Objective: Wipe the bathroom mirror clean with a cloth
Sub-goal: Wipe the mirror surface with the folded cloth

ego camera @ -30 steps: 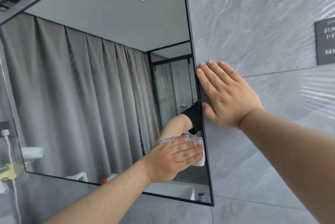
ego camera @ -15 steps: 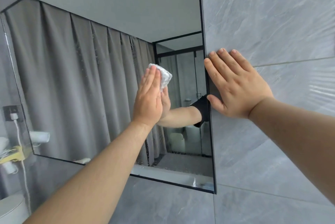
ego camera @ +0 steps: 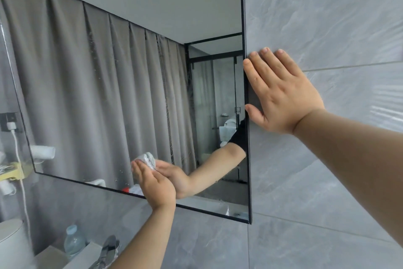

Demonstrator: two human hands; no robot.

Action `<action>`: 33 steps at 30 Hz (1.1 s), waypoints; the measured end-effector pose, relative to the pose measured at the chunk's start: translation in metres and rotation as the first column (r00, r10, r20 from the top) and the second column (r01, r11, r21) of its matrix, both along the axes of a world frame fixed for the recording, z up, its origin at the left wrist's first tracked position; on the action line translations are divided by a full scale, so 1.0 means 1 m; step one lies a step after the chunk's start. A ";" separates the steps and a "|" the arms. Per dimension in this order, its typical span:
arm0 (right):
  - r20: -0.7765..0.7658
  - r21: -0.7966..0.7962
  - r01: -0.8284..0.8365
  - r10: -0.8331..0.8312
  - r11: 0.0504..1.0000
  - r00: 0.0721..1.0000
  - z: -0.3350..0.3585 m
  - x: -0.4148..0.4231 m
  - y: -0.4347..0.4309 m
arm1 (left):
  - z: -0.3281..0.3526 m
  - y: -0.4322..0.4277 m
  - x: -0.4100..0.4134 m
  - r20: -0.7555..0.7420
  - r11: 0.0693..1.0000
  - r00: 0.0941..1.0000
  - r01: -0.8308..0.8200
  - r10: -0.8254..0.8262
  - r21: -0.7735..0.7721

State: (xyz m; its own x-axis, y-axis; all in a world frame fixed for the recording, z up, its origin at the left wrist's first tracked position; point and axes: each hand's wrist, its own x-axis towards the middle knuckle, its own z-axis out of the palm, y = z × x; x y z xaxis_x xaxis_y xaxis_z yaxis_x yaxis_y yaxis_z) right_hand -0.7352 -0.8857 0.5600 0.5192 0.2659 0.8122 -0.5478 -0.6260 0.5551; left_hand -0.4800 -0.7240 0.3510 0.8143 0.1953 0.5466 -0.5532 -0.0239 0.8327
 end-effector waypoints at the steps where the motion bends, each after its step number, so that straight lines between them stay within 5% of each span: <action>1: 0.002 0.000 -0.004 0.004 1.000 1.000 0.000 0.000 0.000 | 0.003 -0.004 -0.006 0.035 1.000 0.999 -0.001 0.001 0.001; 4: 0.009 -0.005 -0.014 0.014 1.000 1.000 0.000 0.001 0.000 | 0.017 -0.021 -0.044 0.333 0.996 0.942 0.020 -0.049 0.088; 7: 0.008 -0.006 -0.013 0.013 1.000 1.000 0.001 0.000 0.000 | 0.016 -0.046 -0.091 0.657 0.952 0.715 0.035 -0.237 0.305; 13: 0.008 0.003 -0.008 0.008 1.000 1.000 0.000 0.000 0.000 | -0.002 -0.051 -0.091 0.858 0.892 0.403 -0.178 -0.320 0.416; 15: 0.005 0.005 -0.008 0.008 1.000 1.000 0.001 0.000 0.001 | 0.003 -0.044 -0.078 0.840 0.894 0.459 -0.184 -0.289 0.408; 19: 0.005 0.012 -0.014 0.014 1.000 1.000 0.000 0.000 0.000 | 0.011 -0.024 -0.038 0.636 0.959 0.758 -0.049 -0.146 0.278; 23: 0.008 0.011 -0.011 0.011 1.000 1.000 0.000 0.000 0.000 | 0.014 -0.021 -0.029 0.458 0.982 0.887 -0.031 -0.059 0.186; 27: -0.002 0.018 0.000 0.000 1.000 1.000 0.001 -0.001 0.001 | 0.001 -0.033 -0.055 0.354 0.983 0.933 0.002 -0.067 0.182; 33: 0.004 0.017 -0.010 0.010 1.000 1.000 0.001 -0.001 0.001 | -0.065 -0.062 -0.127 0.564 0.948 0.789 0.073 -0.245 0.310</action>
State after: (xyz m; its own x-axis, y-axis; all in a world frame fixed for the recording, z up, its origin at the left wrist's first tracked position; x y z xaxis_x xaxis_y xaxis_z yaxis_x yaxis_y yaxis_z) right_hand -0.7360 -0.8847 0.5605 0.5135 0.2567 0.8188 -0.5436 -0.6410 0.5418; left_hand -0.6069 -0.7856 0.2864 0.3227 -0.1254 0.9382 -0.9464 -0.0559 0.3181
